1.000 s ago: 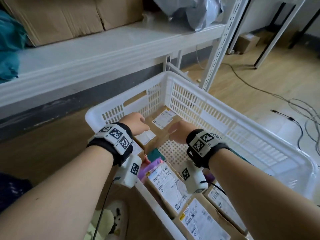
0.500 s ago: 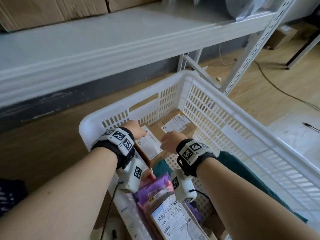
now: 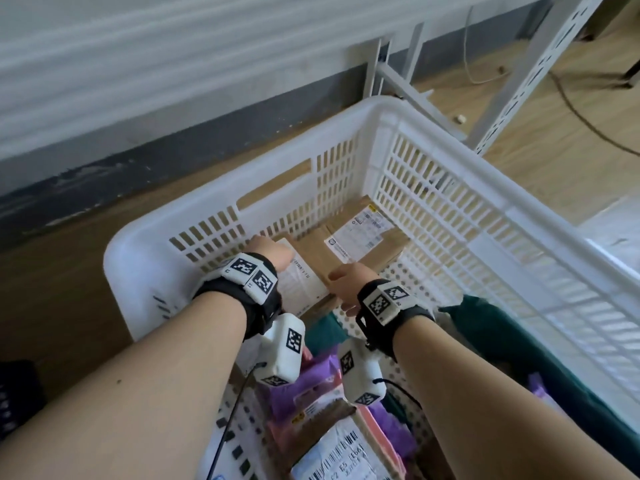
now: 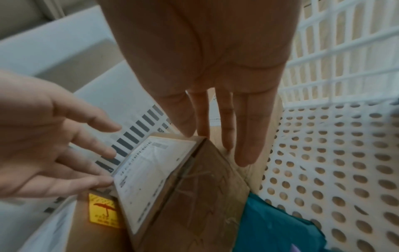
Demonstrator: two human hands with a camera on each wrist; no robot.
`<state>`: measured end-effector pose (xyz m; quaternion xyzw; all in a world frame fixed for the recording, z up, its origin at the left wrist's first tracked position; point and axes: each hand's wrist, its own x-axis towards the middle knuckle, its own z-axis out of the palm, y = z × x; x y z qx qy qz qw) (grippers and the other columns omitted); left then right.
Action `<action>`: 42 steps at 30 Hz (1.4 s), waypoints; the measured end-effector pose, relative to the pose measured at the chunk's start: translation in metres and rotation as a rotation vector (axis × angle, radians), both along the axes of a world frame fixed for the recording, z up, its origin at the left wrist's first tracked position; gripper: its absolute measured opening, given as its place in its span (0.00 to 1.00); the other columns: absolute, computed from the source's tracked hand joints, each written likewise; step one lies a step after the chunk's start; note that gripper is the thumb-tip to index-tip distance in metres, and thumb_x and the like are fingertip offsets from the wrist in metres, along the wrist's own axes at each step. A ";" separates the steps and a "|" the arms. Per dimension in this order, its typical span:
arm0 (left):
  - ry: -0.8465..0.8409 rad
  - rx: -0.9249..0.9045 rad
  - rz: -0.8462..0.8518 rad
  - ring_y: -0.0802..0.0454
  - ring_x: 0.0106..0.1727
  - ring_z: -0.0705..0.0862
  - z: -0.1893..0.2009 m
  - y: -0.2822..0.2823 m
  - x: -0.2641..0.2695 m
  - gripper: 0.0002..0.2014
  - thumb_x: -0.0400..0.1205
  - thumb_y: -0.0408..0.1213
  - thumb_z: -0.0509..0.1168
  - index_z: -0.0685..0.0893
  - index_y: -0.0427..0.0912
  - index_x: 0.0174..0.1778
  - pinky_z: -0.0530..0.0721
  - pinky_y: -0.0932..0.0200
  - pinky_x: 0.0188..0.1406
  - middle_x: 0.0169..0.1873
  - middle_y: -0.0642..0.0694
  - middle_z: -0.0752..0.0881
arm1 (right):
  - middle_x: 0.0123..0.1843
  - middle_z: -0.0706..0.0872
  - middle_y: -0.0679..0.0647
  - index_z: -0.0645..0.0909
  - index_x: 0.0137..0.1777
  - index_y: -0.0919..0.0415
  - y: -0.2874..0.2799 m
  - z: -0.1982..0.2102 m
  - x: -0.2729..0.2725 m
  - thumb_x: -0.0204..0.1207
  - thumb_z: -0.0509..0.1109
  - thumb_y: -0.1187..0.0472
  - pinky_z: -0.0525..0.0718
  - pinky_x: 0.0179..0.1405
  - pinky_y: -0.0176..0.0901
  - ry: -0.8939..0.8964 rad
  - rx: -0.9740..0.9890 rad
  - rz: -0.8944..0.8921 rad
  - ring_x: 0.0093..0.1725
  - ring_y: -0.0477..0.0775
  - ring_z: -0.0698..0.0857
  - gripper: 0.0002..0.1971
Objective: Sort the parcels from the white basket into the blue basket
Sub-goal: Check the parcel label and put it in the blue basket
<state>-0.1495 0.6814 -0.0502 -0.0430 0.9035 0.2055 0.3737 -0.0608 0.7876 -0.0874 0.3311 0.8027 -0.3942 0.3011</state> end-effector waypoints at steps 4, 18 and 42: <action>-0.001 -0.015 -0.022 0.51 0.31 0.72 0.004 0.000 -0.003 0.18 0.83 0.38 0.61 0.76 0.33 0.65 0.78 0.55 0.47 0.32 0.44 0.75 | 0.57 0.84 0.59 0.78 0.68 0.64 -0.002 -0.004 0.001 0.80 0.65 0.55 0.84 0.61 0.54 0.014 -0.135 -0.101 0.55 0.59 0.85 0.19; -0.185 0.305 0.229 0.47 0.19 0.78 0.052 -0.036 0.024 0.10 0.84 0.32 0.57 0.73 0.33 0.38 0.79 0.50 0.43 0.18 0.38 0.76 | 0.42 0.79 0.54 0.77 0.44 0.57 -0.003 0.075 0.017 0.76 0.70 0.55 0.77 0.30 0.36 0.216 -0.330 -0.357 0.29 0.49 0.76 0.07; -0.379 0.926 -0.111 0.47 0.33 0.82 0.208 -0.030 0.190 0.32 0.73 0.73 0.55 0.79 0.43 0.40 0.83 0.55 0.34 0.29 0.45 0.82 | 0.32 0.87 0.50 0.72 0.33 0.54 0.002 0.239 0.254 0.68 0.67 0.38 0.71 0.72 0.58 0.782 -0.512 -0.706 0.47 0.54 0.82 0.19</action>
